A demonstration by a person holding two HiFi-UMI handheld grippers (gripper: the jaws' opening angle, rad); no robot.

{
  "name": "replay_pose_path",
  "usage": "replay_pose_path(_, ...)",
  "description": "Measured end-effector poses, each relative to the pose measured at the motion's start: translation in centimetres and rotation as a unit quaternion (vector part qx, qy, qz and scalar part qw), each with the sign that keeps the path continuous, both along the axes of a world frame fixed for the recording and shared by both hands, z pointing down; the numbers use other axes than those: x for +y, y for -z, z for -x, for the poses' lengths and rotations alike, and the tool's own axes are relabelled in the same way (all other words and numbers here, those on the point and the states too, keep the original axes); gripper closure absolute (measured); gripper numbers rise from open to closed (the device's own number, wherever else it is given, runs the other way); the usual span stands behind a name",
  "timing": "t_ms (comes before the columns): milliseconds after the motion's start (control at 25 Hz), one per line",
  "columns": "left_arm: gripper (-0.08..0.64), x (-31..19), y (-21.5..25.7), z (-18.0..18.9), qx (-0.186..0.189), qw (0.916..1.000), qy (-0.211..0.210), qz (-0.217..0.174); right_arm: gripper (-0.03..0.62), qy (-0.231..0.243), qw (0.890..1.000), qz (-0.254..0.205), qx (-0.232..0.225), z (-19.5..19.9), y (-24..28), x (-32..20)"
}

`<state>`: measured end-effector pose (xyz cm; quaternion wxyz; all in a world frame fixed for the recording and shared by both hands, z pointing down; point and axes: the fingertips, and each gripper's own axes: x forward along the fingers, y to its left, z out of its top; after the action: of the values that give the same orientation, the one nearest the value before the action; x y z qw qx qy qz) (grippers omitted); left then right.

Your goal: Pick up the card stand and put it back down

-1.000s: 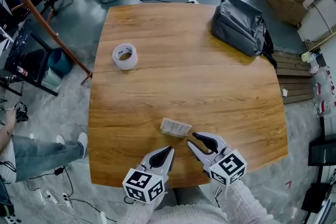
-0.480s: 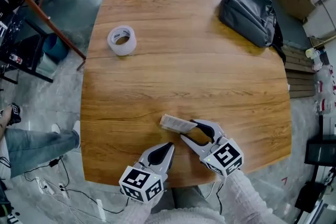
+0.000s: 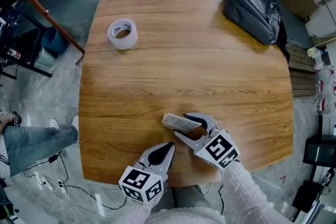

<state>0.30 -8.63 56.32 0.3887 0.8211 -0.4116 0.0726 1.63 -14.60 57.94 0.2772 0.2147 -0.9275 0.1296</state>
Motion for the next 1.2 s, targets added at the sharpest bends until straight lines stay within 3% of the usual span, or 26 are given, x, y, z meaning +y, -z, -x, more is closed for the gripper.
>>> replay_pose_path(240,0.553,-0.6,-0.2,0.3,0.008,0.9999,0.007,0.001,0.360,0.028,0.999,0.010,0.031,0.8,-1.3,0.3)
replay_pose_path(800,0.553,-0.9,-0.2,1.4,0.016,0.9996,0.021,0.000,0.360,0.067,0.992,-0.022,0.103,1.6,-3.5,0.8)
replay_pose_path(1120,0.552,-0.6,-0.3,1.9,0.018,0.9994,0.028,0.001,0.364,0.065,0.993,-0.024,0.098,1.5,-3.6,0.6)
replay_pose_path(1200,0.553,-0.6,-0.2,1.9,0.018,0.9994,0.029,0.000,0.394,0.065,0.993,-0.024,0.099,1.5,-3.6,0.6)
